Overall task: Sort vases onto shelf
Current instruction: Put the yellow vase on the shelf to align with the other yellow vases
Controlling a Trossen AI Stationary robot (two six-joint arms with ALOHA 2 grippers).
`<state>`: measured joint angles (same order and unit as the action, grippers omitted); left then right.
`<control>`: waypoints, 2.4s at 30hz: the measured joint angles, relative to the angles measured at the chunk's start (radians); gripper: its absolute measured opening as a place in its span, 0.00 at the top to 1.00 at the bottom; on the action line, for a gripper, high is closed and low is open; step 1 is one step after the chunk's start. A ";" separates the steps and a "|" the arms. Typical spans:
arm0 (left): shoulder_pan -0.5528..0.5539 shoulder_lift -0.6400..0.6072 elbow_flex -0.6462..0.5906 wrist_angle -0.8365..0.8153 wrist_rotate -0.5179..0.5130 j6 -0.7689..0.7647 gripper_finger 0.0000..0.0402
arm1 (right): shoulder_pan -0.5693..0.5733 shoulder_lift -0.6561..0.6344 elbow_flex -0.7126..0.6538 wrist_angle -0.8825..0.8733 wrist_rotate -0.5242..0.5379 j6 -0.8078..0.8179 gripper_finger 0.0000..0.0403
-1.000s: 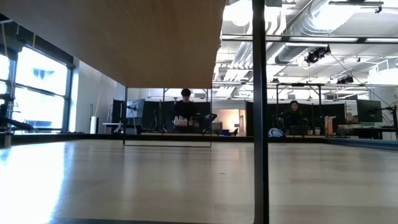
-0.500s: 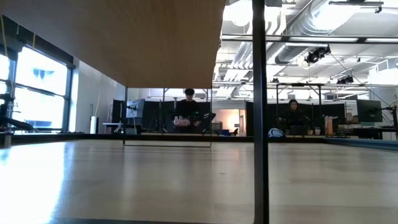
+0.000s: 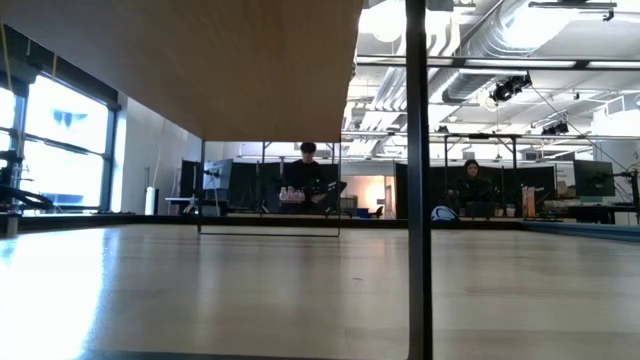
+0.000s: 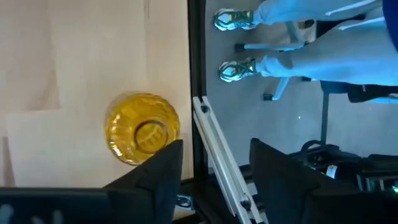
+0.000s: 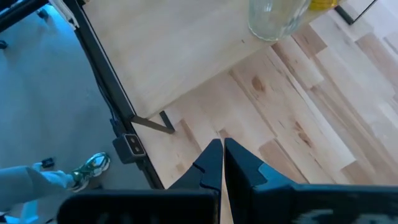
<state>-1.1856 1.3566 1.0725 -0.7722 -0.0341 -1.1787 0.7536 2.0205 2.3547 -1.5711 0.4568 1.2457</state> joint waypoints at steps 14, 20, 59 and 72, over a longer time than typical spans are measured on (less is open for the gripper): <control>0.001 -0.120 0.058 -0.092 -0.225 -0.074 0.60 | -0.007 -0.059 0.000 0.000 0.165 -0.019 1.00; 0.001 -0.303 0.103 -0.253 -0.625 -0.075 0.74 | -0.011 -0.151 0.000 0.000 0.377 -0.099 1.00; 0.343 -0.940 0.111 -0.330 -1.538 0.908 0.97 | -0.246 -0.259 0.000 0.073 0.875 0.008 1.00; 0.343 -1.078 0.111 -0.329 -1.516 0.938 0.97 | -0.347 -0.259 0.000 0.094 0.923 0.004 1.00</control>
<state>-0.8429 0.2786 1.1835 -1.1015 -1.5505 -0.2409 0.4065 1.7615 2.3550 -1.4769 1.3796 1.2495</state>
